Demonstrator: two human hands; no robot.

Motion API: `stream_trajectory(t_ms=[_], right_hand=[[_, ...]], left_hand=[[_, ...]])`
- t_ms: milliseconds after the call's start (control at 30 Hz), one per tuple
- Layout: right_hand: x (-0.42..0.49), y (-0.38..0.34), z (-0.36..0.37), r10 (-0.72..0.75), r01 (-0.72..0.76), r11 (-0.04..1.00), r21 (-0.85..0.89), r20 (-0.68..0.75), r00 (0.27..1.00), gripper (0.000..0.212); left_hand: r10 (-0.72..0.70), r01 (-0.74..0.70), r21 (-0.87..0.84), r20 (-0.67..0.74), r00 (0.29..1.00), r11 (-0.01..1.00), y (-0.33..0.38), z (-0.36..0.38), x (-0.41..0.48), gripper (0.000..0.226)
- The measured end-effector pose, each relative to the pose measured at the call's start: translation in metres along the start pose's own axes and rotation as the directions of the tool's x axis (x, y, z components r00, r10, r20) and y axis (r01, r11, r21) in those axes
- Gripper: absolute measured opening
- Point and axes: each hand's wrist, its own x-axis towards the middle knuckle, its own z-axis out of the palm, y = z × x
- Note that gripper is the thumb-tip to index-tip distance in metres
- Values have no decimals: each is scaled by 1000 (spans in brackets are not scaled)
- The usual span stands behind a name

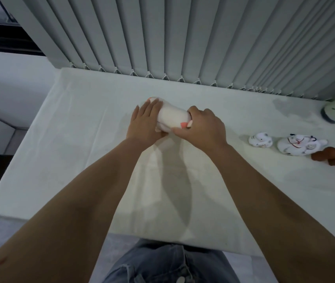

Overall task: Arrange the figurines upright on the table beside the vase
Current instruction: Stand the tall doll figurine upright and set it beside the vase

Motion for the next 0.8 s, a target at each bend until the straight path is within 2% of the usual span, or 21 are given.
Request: stream_trajectory(t_ms=[167, 233, 400, 533, 733, 800], right_hand=[[3, 3, -23, 8, -6, 998, 64, -28, 1000, 51], [7, 4, -31, 28, -24, 996, 87, -48, 998, 53], [12, 6, -44, 73, -63, 986, 155, -62, 995, 53], [10, 14, -46, 167, -162, 969, 188, -15, 986, 54], [2, 22, -47, 247, -243, 940, 239, 14, 969, 60], [-4, 27, -45, 313, -287, 889, 358, -16, 950, 57]], left_hand=[[55, -73, -133, -138, 989, 988, 17, -10, 0, 81], [45, -72, -199, -133, 990, 977, 24, -14, 0, 76], [10, 0, -354, 27, 1000, 935, 41, -13, -2, 63], [7, 84, -485, 184, 983, 871, 47, -7, -4, 63], [13, 143, -543, 272, 962, 827, 50, -10, -4, 68], [12, 157, -563, 285, 958, 811, 49, -10, -6, 66]])
